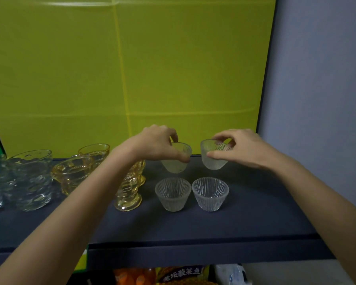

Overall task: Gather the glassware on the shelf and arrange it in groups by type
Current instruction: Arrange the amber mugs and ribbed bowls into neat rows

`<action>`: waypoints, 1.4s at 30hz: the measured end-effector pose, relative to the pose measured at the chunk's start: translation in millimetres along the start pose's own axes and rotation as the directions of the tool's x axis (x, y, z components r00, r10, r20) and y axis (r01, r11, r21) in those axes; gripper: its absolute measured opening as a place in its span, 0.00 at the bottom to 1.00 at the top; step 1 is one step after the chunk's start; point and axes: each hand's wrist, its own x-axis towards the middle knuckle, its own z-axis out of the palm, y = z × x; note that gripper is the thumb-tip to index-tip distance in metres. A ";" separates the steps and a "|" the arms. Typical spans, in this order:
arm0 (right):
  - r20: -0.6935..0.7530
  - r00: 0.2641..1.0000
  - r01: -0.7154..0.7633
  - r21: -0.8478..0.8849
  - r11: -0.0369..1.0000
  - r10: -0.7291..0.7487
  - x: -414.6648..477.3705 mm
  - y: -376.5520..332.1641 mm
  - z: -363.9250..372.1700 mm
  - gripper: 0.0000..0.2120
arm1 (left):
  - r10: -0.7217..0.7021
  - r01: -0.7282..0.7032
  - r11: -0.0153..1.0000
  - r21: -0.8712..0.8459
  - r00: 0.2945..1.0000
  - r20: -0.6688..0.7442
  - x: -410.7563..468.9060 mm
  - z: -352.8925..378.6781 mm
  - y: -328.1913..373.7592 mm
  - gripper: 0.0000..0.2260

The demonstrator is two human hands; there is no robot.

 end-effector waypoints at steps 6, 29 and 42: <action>0.039 0.996 0.073 0.024 0.997 -0.074 -34.0 -5.8 0.4 0.32 | 0.055 -0.055 0.998 -0.044 0.998 0.000 -36.7 3.9 5.5 0.29; 0.192 0.980 0.081 -0.098 0.992 -0.061 -44.1 -9.8 24.9 0.33 | 0.015 -0.022 0.995 -0.093 0.997 -0.077 -54.3 47.3 -8.8 0.31; 0.150 0.989 -0.023 0.292 0.956 -0.022 -67.2 18.7 54.0 0.43 | -0.032 -0.042 0.919 -0.392 0.983 -0.180 -79.1 80.4 -24.8 0.37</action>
